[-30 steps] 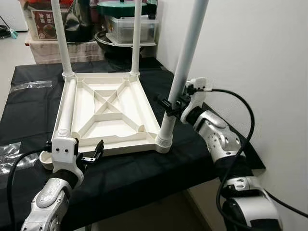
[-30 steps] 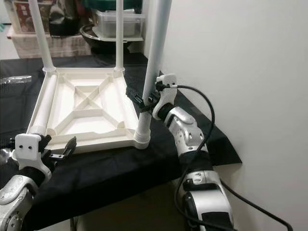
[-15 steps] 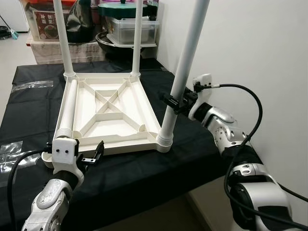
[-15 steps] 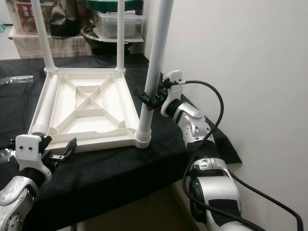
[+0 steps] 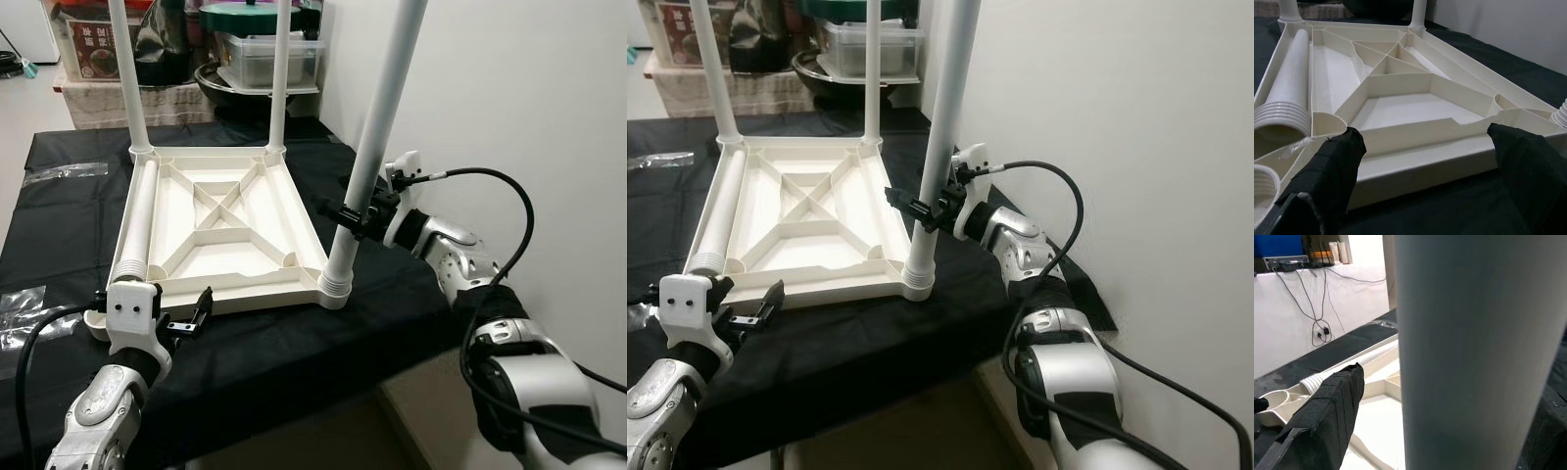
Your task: Building children table
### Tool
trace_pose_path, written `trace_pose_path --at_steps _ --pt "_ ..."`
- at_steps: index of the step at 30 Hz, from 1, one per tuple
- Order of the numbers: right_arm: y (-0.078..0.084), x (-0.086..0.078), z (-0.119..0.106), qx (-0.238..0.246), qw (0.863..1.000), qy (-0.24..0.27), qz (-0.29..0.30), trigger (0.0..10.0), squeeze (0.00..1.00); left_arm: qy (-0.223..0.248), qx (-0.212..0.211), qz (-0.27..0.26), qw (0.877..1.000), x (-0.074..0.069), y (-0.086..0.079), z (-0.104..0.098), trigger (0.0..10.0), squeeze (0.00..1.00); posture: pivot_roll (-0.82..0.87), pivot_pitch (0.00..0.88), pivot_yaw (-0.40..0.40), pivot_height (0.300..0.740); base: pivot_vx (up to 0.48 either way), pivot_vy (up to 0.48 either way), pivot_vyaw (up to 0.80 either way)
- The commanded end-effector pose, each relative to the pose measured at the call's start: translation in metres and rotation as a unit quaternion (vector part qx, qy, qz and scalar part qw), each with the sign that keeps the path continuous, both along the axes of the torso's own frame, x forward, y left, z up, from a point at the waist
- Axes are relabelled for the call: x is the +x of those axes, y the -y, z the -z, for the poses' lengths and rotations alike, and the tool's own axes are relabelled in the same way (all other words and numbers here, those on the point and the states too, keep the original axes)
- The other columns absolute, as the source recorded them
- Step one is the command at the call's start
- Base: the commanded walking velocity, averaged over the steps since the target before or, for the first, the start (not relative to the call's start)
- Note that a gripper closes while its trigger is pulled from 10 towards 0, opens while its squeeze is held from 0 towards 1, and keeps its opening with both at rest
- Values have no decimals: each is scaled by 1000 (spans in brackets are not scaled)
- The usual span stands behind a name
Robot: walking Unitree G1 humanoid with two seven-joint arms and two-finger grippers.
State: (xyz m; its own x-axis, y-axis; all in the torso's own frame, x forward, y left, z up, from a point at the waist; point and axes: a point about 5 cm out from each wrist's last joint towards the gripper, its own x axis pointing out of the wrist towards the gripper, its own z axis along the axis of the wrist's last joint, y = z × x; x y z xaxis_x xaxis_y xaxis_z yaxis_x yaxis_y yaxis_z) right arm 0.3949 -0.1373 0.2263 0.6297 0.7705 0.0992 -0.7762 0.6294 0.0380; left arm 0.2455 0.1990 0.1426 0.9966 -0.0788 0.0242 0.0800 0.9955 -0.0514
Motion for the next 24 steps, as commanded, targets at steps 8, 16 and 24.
trace_pose_path --at_steps 8,16,24 --pt "1 3 -2 -18 1000 15 19 0 0 3 -5 4 1000 -2 3 1 10000 0 88 0 -124 740 0 0 0" --pt "0 4 -1 -8 1000 14 23 0 0 3 -5 5 1000 -2 3 1 10000 0 89 0 -123 740 0 0 0" --pt "-2 5 1 3 1000 10 25 0 0 3 -4 7 1000 -2 3 0 10000 0 87 0 -119 740 0 0 0"
